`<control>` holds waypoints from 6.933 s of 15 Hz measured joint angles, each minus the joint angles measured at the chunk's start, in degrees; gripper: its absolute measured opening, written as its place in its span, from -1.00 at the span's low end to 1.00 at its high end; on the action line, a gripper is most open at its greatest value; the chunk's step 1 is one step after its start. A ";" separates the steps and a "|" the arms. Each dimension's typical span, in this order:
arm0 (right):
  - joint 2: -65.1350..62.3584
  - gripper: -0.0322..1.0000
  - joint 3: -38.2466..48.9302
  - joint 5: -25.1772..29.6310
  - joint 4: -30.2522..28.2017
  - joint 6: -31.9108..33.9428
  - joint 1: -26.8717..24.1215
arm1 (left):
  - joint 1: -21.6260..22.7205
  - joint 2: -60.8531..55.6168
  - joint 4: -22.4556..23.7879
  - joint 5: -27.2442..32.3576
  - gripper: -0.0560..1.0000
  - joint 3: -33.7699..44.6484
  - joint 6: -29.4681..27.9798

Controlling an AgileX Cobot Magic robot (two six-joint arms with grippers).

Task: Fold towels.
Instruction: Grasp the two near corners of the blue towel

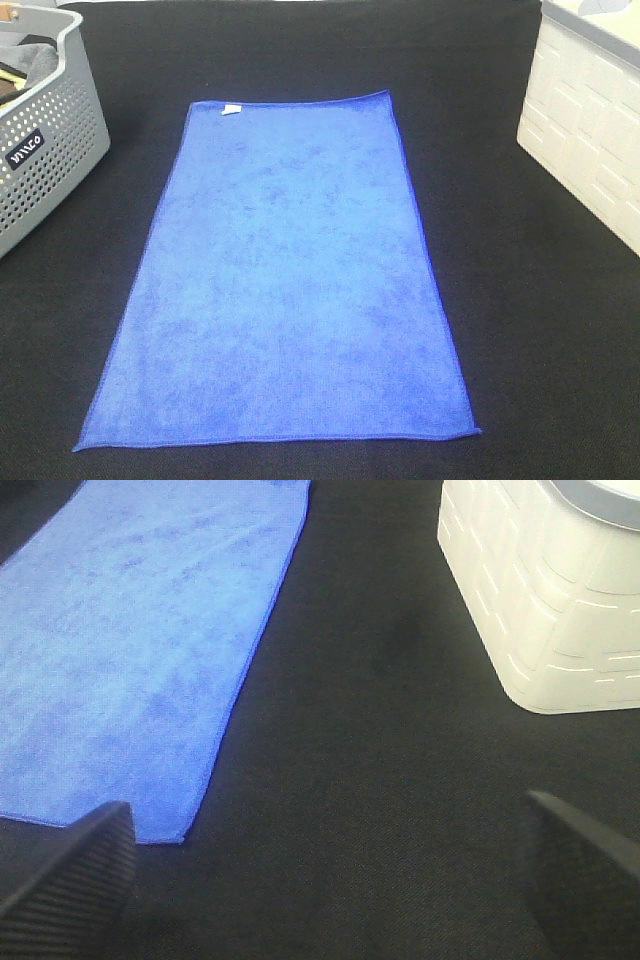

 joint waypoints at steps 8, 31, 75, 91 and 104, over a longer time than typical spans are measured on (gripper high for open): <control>0.00 0.92 0.00 0.00 0.00 0.00 0.00 | 0.00 0.00 0.00 0.00 0.56 0.00 0.00; 0.00 0.92 0.00 0.00 0.00 0.00 0.00 | 0.00 0.00 0.00 0.00 0.56 0.00 0.00; 42.06 0.92 -0.80 -9.45 7.56 3.44 0.00 | 0.00 39.53 -21.72 -18.39 0.50 2.69 -4.81; 94.60 0.84 -0.97 -25.73 49.10 -36.78 0.00 | 0.00 99.29 -78.21 -29.62 0.50 2.58 59.07; 106.11 -0.22 -2.12 -33.98 68.98 -47.78 13.18 | -6.70 107.20 -91.39 -30.88 -0.10 -0.97 71.33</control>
